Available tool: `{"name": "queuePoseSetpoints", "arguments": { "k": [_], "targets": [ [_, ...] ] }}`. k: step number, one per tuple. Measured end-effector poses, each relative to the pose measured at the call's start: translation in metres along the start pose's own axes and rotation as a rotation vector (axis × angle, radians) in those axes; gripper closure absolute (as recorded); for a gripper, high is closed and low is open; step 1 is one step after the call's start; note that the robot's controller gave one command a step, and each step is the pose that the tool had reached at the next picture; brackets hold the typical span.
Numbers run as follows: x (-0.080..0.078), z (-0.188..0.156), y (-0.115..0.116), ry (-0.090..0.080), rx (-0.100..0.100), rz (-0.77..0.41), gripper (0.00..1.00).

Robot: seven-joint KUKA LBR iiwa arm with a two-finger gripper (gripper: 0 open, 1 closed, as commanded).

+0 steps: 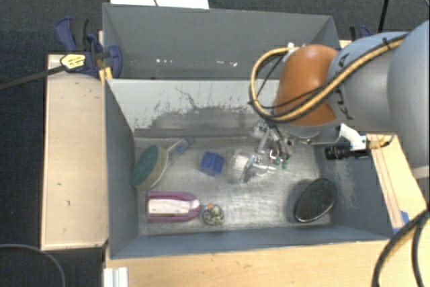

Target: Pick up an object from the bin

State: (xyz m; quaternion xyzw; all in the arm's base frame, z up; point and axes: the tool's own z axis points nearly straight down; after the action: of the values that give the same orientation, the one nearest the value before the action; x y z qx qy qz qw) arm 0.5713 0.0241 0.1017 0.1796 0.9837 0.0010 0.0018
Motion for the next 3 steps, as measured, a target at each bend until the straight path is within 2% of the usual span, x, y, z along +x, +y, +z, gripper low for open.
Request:
{"name": "queuePoseSetpoints", "arguments": {
  "k": [1, 2, 3],
  "targets": [
    [0.0, 0.001, -0.005, 0.004, 0.001, 0.038, 0.0],
    [-0.007, 0.03, -0.007, 0.001, 0.0, 0.071, 0.0],
    [-0.008, 0.028, -0.006, 0.001, 0.0, 0.069, 0.0]
  ]
}}
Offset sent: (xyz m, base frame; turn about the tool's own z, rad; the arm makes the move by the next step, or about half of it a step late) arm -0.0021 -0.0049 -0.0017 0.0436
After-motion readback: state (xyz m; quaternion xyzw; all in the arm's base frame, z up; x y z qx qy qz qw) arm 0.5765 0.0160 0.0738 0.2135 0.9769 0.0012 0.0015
